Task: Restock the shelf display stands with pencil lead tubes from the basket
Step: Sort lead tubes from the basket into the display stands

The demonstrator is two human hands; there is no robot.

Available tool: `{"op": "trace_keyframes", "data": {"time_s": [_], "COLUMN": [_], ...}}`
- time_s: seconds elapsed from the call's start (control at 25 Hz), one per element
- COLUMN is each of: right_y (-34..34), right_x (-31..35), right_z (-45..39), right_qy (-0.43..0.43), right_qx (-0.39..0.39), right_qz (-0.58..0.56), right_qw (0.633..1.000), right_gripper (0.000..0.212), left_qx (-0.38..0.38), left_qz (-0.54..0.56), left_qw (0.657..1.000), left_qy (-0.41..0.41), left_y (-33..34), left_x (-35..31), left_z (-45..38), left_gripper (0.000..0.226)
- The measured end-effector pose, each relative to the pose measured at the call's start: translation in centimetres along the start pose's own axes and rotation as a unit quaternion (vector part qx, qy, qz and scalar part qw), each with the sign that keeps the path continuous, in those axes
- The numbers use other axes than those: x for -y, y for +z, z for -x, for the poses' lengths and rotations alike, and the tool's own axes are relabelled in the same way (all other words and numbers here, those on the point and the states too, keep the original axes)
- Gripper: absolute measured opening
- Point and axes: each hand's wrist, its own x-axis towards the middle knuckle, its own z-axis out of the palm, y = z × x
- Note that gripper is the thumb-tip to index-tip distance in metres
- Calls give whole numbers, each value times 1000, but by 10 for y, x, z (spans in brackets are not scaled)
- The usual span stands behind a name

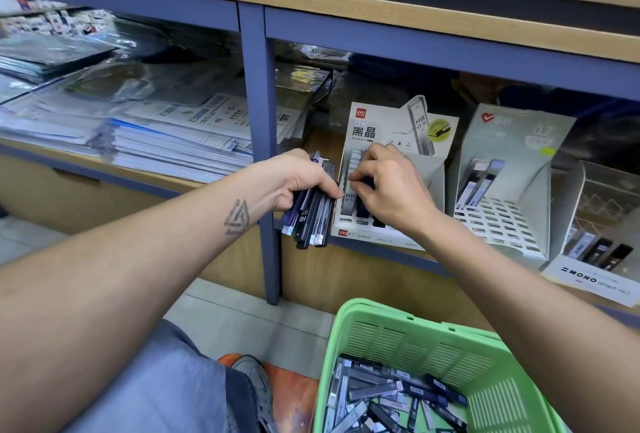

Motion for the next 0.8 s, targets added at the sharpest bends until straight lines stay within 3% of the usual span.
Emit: {"op": "trace_keyframes", "data": {"time_s": [0.08,0.16,0.2,0.28,0.4,0.6,0.8], "right_y": [-5,-12,-18,-30,-45,-46,-46], "right_x": [1,4,6,9,6,9,-1], "right_z": [1,1,2,5,16,37,40], "right_qy": [-3,54,114,210,236,259,278], "right_qx": [22,27,23,49,126,226,197], "right_qz": [16,-76,-181,-385,-498,-491,-505], "right_qw": [1000,995,976,898,825,801,793], "right_gripper": [17,19,17,11,25,41,33], "left_qx": [24,55,70,95,83,12,-2], "left_qz": [15,44,56,67,94,137,119], "left_qw": [999,997,995,992,990,989,990], "left_qy": [16,33,40,51,61,63,82], "left_y": [0,-1,-2,-1,7,23,29], "left_x": [0,0,-1,-2,-4,-9,-15], "left_z": [3,8,10,16,20,16,15], "left_gripper": [28,25,24,25,27,28,26]}}
